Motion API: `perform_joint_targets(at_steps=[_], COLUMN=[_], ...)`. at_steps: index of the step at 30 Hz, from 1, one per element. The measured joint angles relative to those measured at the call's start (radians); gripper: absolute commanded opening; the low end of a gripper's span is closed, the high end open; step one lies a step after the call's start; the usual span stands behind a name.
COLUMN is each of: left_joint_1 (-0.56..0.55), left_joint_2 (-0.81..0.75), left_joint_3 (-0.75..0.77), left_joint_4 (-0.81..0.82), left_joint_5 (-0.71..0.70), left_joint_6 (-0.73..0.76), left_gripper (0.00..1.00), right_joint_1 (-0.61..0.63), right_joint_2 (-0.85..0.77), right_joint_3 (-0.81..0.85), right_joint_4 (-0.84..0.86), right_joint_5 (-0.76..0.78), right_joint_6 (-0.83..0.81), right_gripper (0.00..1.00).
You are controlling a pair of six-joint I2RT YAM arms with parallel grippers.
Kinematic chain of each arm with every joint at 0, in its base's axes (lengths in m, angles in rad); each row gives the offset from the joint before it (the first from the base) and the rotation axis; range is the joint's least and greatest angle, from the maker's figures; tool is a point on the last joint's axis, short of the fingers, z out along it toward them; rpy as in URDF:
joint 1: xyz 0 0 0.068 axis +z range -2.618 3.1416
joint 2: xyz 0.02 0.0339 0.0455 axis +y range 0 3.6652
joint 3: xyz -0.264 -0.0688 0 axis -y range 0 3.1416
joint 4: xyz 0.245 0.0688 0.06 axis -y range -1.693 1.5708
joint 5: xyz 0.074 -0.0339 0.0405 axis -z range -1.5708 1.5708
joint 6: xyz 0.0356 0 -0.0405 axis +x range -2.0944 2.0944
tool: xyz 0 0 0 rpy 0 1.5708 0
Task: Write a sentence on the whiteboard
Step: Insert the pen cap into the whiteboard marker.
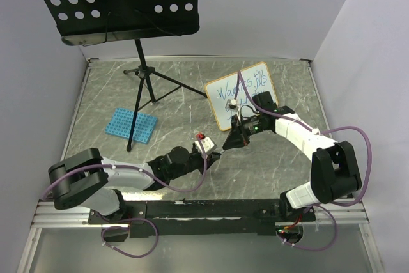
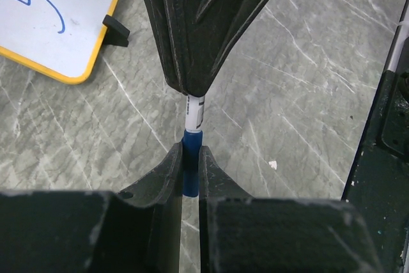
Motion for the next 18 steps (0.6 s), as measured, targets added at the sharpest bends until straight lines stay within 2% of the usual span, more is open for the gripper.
perform_joint_targets(at_steps=[5,8,9,18], left_joint_1=[0.005,0.006,0.006,0.011], left_joint_2=[0.029,0.039,0.039,-0.021], left_joint_3=[0.000,0.000,0.000,0.007], left_joint_4=[0.027,0.038,0.038,0.130], left_joint_5=[0.006,0.006,0.006,-0.005], left_joint_6=[-0.013,-0.021,-0.023,-0.057], left_gripper=[0.02,0.13,0.21,0.46], right_joint_1=[0.006,0.007,0.007,0.039], right_joint_2=[0.000,0.000,0.000,0.005], right_joint_3=[0.000,0.000,0.000,0.000], right_joint_4=[0.000,0.000,-0.001,-0.026], right_joint_5=[0.029,0.039,0.041,0.025], right_joint_6=[0.000,0.000,0.000,0.001], right_gripper=[0.00,0.00,0.00,0.00])
